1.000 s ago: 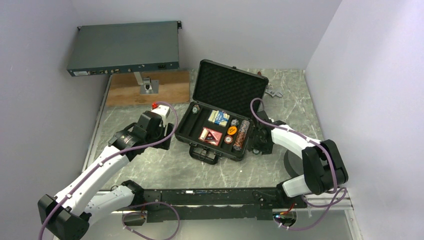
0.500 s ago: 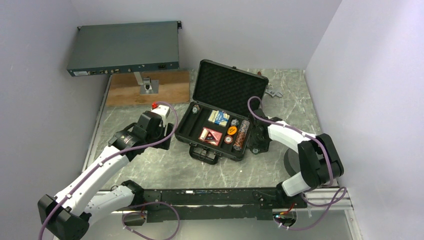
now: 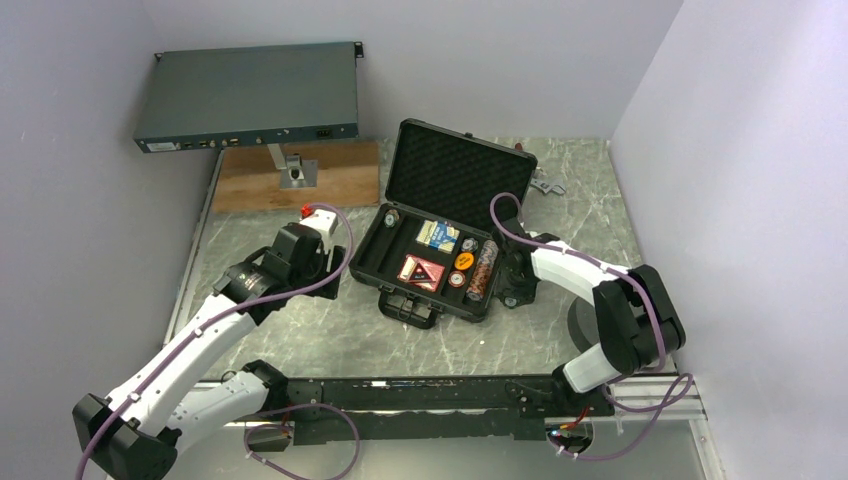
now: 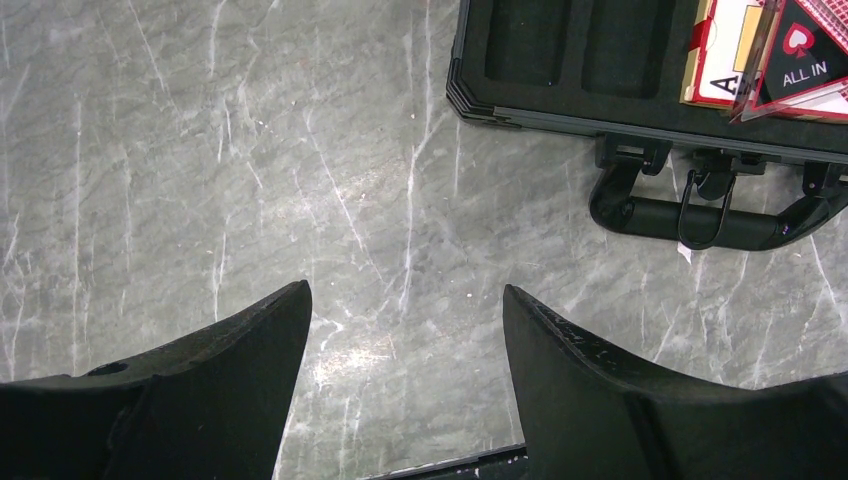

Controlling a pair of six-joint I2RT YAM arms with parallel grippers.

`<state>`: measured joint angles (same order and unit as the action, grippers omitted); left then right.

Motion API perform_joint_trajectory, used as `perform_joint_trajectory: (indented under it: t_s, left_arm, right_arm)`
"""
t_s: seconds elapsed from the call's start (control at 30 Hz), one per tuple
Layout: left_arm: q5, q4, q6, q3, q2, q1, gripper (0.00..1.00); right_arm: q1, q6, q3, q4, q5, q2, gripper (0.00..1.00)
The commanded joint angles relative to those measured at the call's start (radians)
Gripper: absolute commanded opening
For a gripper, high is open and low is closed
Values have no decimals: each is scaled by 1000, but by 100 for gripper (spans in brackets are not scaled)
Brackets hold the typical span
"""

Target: Pack up texas hold em set

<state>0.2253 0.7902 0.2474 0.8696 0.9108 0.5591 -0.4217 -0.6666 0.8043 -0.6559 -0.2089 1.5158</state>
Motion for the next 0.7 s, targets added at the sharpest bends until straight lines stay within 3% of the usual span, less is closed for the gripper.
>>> perform_joint_trajectory:
  t_s: [0.0, 0.67]
  left_arm:
    - [8, -12, -19, 0, -20, -5, 75]
    - [6, -12, -18, 0, -23, -6, 75]
  right_arm:
    - [-14, -23, -24, -10, -49, 29, 34]
    - [-14, 6, 141, -184, -108, -133, 36]
